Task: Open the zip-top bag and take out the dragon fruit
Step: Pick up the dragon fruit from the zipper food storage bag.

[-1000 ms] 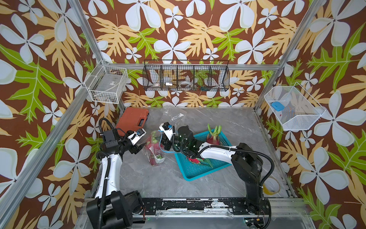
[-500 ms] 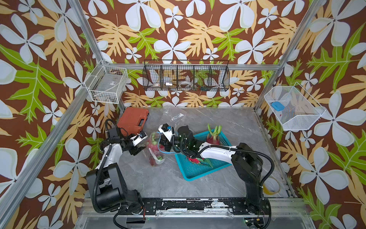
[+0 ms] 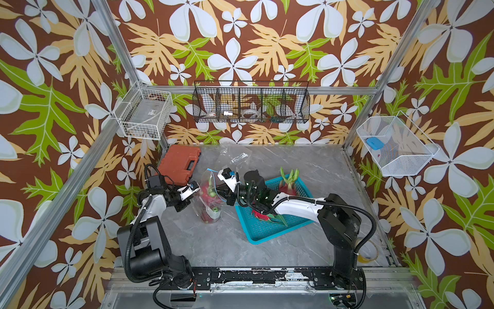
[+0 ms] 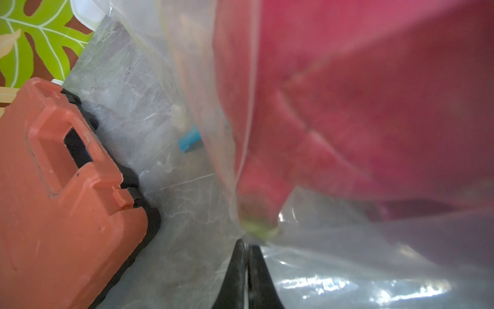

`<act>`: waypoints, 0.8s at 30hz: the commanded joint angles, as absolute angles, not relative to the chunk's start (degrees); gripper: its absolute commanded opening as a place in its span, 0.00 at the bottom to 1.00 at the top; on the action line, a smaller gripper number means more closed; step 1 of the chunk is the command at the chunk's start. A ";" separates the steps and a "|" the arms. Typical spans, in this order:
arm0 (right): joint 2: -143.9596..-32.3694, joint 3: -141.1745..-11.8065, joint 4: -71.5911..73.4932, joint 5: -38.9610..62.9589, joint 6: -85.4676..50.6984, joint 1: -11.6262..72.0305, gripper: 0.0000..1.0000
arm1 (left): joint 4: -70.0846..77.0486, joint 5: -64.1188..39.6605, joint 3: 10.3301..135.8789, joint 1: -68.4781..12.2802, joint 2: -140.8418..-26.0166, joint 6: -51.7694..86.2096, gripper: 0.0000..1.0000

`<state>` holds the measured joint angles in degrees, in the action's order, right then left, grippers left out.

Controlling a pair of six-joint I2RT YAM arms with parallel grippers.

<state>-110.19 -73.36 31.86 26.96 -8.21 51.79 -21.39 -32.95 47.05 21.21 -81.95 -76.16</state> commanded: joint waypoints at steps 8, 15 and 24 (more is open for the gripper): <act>-104.67 -66.50 38.39 27.03 -10.15 50.63 0.00 | -2.08 -25.07 42.05 20.22 -78.33 -66.87 0.00; -101.35 -60.35 41.70 26.28 -11.34 49.32 0.00 | 1.20 -20.08 41.29 20.20 -80.05 -65.49 0.00; -101.38 -56.24 45.00 25.53 -12.92 46.76 0.00 | 1.43 -17.40 41.37 20.19 -78.21 -65.10 0.00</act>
